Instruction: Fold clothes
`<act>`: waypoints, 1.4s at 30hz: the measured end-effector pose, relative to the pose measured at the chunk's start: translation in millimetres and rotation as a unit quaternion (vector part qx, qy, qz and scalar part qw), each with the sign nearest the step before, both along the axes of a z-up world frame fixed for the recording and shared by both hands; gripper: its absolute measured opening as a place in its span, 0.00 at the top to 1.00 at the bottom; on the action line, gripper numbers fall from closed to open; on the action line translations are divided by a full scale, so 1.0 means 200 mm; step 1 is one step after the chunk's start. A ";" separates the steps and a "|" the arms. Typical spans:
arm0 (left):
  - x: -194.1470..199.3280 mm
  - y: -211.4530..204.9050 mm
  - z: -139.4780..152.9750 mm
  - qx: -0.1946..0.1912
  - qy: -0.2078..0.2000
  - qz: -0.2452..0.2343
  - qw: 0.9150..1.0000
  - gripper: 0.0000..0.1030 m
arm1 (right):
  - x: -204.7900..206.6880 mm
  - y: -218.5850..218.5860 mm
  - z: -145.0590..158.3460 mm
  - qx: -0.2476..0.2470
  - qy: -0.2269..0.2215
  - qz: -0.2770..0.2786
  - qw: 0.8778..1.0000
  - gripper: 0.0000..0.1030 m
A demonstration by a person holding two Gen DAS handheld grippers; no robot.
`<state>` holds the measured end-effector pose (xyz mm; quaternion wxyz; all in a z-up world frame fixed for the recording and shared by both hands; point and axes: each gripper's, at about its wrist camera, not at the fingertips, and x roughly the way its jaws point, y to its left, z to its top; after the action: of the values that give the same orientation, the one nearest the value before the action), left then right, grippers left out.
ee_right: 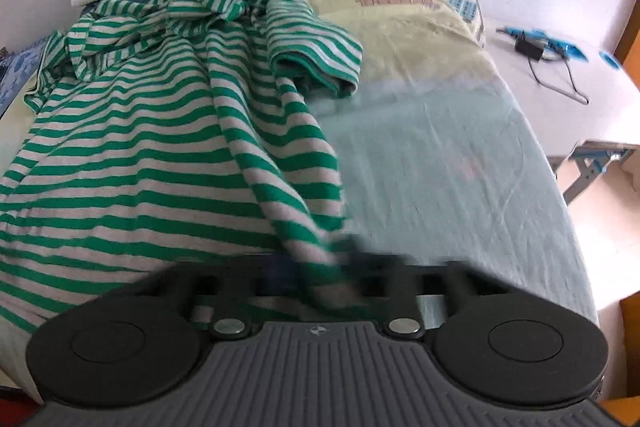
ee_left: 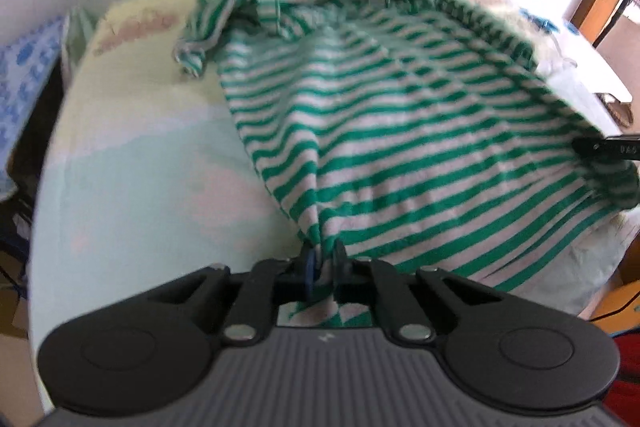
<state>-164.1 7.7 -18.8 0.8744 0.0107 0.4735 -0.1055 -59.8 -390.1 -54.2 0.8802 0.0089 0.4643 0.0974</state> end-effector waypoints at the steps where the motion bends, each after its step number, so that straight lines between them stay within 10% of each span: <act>1: -0.01 0.00 0.02 -0.002 -0.006 0.002 1.000 0.97 | 0.00 -0.01 0.02 0.016 0.003 0.003 1.000 0.89; 13: -0.27 0.11 0.54 -0.007 -0.096 0.000 0.995 0.99 | -0.13 -0.06 0.35 0.116 0.013 0.131 0.984 0.91; 22: -0.25 0.17 0.34 0.000 -0.020 0.002 1.000 1.00 | -0.15 -0.03 0.19 0.037 0.076 0.144 0.986 0.90; 25: -0.17 0.20 0.23 0.020 -0.012 0.014 1.000 0.87 | -0.11 -0.05 0.18 0.037 0.085 0.104 0.990 0.70; 29: -0.03 0.23 0.07 0.024 -0.005 0.035 0.999 0.38 | -0.09 -0.09 0.28 0.056 0.027 0.050 0.997 0.43; 35: 0.17 0.09 -0.15 0.062 0.011 -0.016 0.998 0.28 | 0.02 0.13 0.21 0.054 -0.018 0.055 0.997 0.42; 39: 0.21 0.06 -0.20 0.052 0.023 -0.044 0.997 0.44 | 0.04 0.32 0.10 0.009 -0.042 0.092 0.995 0.42; 42: 0.21 0.06 -0.18 0.039 0.024 -0.052 0.998 0.87 | 0.07 0.35 0.04 0.002 -0.044 0.077 0.996 0.49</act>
<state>-121.4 19.1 -55.6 0.8553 0.0665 0.4964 -0.1326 -44.9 -320.8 -46.6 0.8898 -0.0295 0.4239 0.1661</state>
